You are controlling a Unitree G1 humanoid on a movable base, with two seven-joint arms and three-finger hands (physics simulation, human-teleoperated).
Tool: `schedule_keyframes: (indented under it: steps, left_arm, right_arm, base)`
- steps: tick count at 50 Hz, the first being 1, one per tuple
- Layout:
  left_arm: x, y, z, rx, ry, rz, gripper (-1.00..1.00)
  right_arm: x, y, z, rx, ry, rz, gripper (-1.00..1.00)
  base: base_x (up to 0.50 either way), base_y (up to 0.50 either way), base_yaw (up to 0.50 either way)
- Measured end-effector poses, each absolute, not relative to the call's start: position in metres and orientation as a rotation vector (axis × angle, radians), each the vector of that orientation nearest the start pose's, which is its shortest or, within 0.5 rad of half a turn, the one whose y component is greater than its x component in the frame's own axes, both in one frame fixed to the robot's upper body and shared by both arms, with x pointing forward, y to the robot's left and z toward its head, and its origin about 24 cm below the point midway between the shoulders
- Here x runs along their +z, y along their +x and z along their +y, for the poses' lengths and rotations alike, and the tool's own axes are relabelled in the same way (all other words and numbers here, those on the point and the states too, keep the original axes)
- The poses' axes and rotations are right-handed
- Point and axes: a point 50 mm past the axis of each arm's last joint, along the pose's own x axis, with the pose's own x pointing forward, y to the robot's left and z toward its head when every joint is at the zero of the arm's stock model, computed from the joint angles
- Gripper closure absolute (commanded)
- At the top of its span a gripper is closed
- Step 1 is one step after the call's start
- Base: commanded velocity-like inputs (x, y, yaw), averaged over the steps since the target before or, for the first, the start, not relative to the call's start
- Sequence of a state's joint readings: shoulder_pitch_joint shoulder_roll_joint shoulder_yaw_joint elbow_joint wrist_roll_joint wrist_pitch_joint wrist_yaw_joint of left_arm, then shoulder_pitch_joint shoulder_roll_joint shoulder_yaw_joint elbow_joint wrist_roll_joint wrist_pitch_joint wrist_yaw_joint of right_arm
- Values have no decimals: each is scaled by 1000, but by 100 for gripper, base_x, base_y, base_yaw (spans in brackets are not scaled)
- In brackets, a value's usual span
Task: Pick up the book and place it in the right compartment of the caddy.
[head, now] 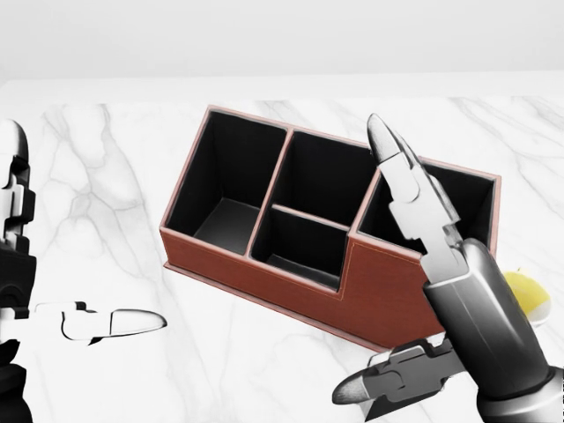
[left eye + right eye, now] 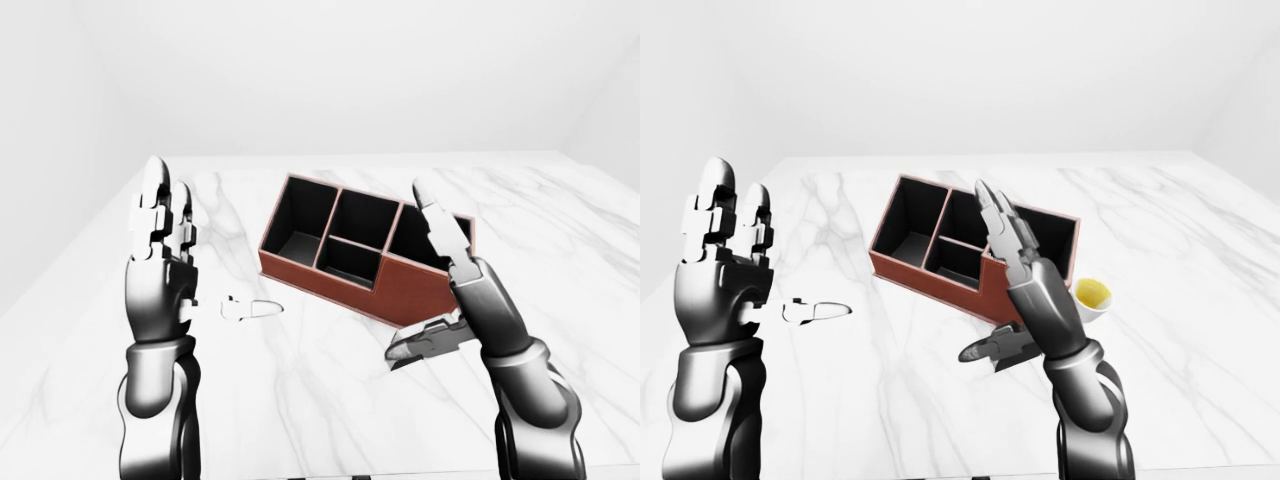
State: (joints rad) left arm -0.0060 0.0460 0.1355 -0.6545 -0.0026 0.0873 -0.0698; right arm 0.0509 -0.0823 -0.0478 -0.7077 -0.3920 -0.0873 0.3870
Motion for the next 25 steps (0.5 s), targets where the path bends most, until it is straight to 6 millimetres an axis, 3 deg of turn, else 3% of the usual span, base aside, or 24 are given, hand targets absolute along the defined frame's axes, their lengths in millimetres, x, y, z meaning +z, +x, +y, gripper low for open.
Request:
schedule_keyframes:
  steps: [10,15,25]
  left_arm:
    - [182,213,177,48,94,-574,-100]
    - [181,212,177,47,90,-571,-100]
    - [181,210,179,50,83,-570,-100]
  right_arm:
    - [173,184,-141,261,-746,-534,-100]
    - [167,180,-142,280,-798,-484,-80]
    - [157,174,-144,293,-891,-385,-68]
  base:
    - [0,0,0]
    - [0,0,0]
    - [0,0,0]
